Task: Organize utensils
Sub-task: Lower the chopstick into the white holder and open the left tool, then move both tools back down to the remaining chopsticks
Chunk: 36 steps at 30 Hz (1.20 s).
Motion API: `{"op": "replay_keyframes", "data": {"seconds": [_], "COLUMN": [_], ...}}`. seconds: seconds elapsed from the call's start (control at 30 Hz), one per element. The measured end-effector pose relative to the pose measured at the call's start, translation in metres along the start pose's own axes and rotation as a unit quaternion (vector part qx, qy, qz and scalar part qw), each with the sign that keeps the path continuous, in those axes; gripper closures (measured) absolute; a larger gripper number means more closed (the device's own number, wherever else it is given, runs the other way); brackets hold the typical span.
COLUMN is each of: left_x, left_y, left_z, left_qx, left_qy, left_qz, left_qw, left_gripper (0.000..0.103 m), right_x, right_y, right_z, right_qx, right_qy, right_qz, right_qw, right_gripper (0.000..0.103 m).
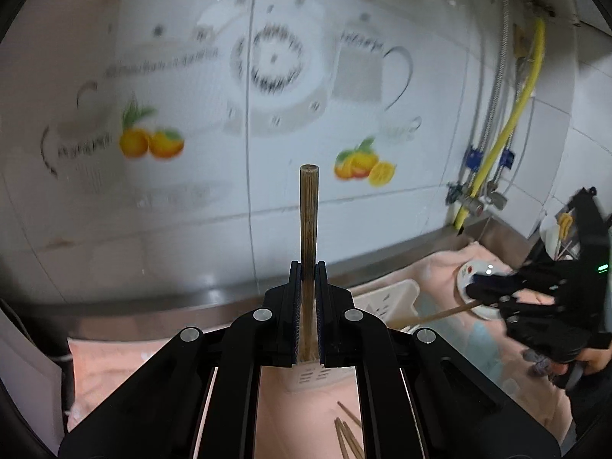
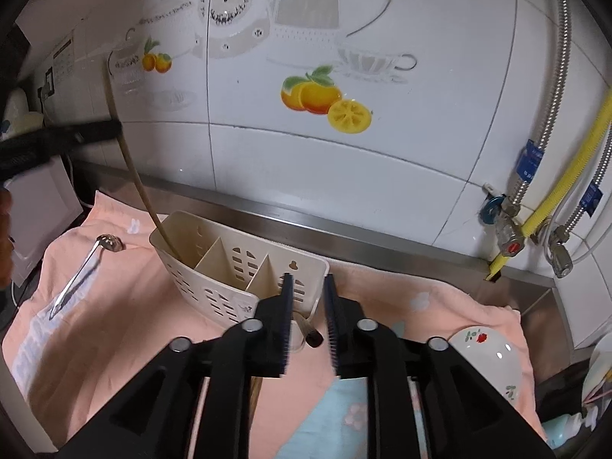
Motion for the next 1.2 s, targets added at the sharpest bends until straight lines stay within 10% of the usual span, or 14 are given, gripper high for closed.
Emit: {"op": "replay_keyframes", "data": {"seconds": [0.27, 0.53, 1.2], "left_x": [-0.012, -0.027, -0.181], "left_y": [0.013, -0.007, -0.051], "left_z": [0.013, 0.014, 0.030], "left_qx": [0.007, 0.017, 0.034], "left_qy": [-0.009, 0.002, -0.028], "left_qz": [0.016, 0.001, 0.063], "left_qw": [0.9998, 0.9998, 0.9970], "left_gripper": [0.095, 0.064, 0.031], "right_x": [-0.007, -0.032, -0.155], "right_y": [-0.026, -0.054, -0.059], "right_z": [0.005, 0.021, 0.087], "right_qx": [-0.013, -0.016, 0.012], "right_qy": [0.001, 0.007, 0.041], "right_qz": [-0.031, -0.054, -0.010], "right_qw": [0.999, 0.998, 0.999], "right_gripper": [0.061, 0.046, 0.039]}}
Point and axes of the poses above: each gripper's, at about its wrist camera, not at the fingertips, and y roughly the way its jaws point, z to its left, x to its top, the point moved 2 cm from there along y, roughly the way its jaws point, and after that the axes turned 13 degrees about -y, right-handed, at the moved point
